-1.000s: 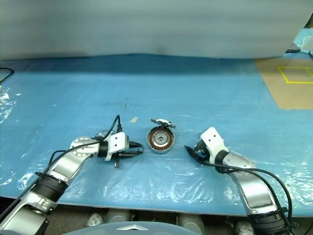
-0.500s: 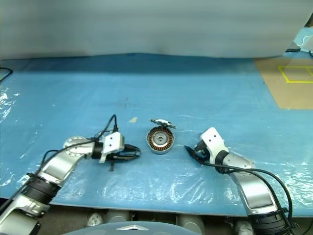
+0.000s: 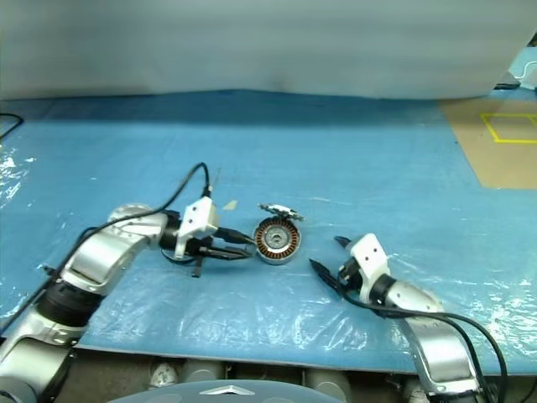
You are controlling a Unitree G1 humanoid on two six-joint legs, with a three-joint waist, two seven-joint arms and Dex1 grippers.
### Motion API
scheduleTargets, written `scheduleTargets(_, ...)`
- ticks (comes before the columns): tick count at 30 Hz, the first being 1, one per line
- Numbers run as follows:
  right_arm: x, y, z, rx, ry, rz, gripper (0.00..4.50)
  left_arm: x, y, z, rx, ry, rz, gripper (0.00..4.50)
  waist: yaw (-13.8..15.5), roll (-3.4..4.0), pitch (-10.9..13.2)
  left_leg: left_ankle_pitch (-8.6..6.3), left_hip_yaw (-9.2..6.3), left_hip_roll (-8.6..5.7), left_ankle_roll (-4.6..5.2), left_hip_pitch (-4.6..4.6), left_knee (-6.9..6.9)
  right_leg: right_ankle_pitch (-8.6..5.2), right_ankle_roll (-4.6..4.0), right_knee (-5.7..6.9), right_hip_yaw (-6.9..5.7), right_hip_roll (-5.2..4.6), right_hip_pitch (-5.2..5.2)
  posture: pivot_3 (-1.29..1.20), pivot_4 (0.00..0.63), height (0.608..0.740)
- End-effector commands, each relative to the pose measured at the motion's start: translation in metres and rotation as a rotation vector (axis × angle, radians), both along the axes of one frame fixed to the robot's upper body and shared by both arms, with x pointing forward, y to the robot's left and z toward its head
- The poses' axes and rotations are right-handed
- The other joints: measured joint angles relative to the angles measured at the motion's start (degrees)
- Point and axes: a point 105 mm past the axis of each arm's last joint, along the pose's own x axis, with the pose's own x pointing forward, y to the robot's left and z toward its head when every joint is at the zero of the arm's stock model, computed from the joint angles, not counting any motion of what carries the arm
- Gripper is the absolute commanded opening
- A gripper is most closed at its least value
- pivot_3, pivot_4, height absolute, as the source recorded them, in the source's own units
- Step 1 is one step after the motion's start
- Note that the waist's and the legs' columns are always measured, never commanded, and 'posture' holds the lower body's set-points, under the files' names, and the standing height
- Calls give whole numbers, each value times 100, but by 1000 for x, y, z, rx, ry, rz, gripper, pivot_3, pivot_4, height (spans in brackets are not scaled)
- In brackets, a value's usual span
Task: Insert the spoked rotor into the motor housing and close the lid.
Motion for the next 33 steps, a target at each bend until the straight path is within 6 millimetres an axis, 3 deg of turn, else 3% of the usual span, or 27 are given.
scheduleTargets(1, -10, -1, 20, 46, -91, 36, 4225, 12, -11, -2, 3, -75, 22, 685, -2, -2, 1, 0, 0, -1, 1, 0, 1, 0, 0, 0, 0, -1, 1, 0, 150, 740)
scheduleTargets(5, -15, 4, 21, 48, -117, 47, 4225, 28, -18, -11, 35, -134, 65, 685, -13, -3, 1, -1, -2, 1, 2, 1, 12, 2, 4, 4, 1, 0, 3, 0, 150, 740)
scheduleTargets(11, -11, 15, 24, 73, -146, 43, 4225, 35, -27, -10, 25, -151, 57, 685, 2, -3, 1, -2, -8, -1, 4, -4, 14, 3, 5, 1, -1, -2, 6, 0, 150, 740)
scheduleTargets(33, -11, 25, 7, -28, -131, 91, 4225, 40, -37, -26, 85, -181, 11, 685, 0, -3, 1, -2, -12, -1, 4, -8, 17, 3, 5, 2, -6, -3, 6, 0, 150, 740)
